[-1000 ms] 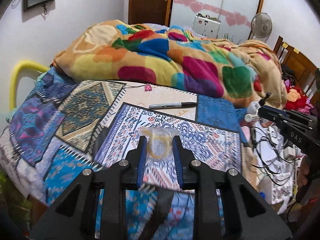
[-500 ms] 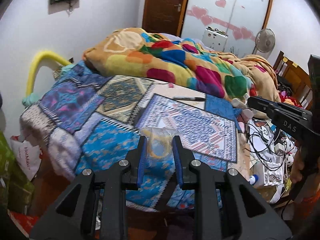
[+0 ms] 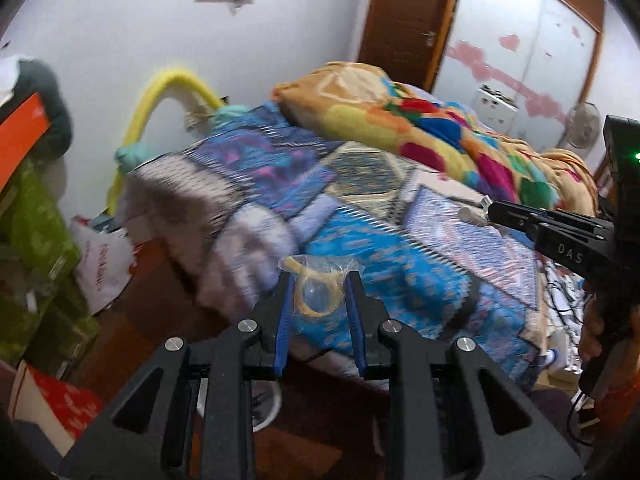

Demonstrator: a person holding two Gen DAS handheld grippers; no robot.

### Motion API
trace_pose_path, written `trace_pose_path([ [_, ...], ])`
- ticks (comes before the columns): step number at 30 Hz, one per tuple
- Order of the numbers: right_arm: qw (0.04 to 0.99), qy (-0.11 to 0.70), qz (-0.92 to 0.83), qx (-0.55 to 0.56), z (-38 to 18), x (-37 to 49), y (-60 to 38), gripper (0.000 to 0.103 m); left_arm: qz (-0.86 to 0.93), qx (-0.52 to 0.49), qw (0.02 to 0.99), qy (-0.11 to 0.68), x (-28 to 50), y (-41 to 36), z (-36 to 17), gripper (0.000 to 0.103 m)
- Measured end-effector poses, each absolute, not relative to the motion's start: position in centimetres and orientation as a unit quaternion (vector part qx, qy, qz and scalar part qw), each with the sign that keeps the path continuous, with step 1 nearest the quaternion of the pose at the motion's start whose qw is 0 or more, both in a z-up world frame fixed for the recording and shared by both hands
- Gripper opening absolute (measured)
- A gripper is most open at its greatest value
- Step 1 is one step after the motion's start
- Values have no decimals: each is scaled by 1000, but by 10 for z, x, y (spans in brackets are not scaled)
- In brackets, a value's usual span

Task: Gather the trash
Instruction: 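Carry the bag and razor over the white bin with both grippers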

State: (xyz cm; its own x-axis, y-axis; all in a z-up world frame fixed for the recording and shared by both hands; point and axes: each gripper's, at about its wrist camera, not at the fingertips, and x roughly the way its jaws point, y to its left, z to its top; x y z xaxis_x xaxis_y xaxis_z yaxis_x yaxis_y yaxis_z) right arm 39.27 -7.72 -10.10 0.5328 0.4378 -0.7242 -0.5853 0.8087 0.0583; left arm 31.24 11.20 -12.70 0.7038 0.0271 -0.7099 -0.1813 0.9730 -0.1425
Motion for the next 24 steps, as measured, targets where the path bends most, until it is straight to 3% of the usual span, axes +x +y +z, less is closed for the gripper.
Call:
trace_pose_path([
  [10, 831, 416, 347, -125, -143, 371, 4, 9, 115, -129, 895, 412, 268, 185, -177, 25],
  [24, 754, 513, 377, -158, -241, 349, 90, 9, 135, -177, 843, 490, 240, 219, -277, 25],
])
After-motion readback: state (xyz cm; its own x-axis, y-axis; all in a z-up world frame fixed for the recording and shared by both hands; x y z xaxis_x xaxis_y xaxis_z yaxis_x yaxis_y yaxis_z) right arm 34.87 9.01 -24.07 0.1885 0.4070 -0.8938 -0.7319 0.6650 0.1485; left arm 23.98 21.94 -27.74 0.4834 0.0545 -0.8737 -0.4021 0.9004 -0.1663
